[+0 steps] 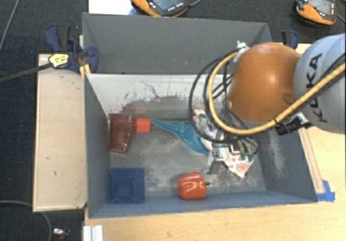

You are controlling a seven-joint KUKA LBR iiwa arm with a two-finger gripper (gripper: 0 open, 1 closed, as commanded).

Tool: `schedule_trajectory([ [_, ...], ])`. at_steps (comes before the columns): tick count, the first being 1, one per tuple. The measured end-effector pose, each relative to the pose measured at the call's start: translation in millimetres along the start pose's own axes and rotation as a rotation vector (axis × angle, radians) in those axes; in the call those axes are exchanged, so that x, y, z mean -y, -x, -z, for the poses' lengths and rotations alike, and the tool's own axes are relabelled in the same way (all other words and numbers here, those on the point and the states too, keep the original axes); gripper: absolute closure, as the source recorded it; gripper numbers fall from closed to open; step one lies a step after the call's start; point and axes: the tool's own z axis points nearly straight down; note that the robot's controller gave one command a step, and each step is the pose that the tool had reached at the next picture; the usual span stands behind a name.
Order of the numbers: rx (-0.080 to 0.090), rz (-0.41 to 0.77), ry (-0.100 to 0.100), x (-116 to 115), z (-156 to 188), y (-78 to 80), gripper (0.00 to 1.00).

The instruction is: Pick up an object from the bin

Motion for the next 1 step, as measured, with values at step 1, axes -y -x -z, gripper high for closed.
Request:
schedule_trajectory([
  [1, 0.0, 0.0, 0.0, 0.0, 0.0, 0.0, 0.0],
])
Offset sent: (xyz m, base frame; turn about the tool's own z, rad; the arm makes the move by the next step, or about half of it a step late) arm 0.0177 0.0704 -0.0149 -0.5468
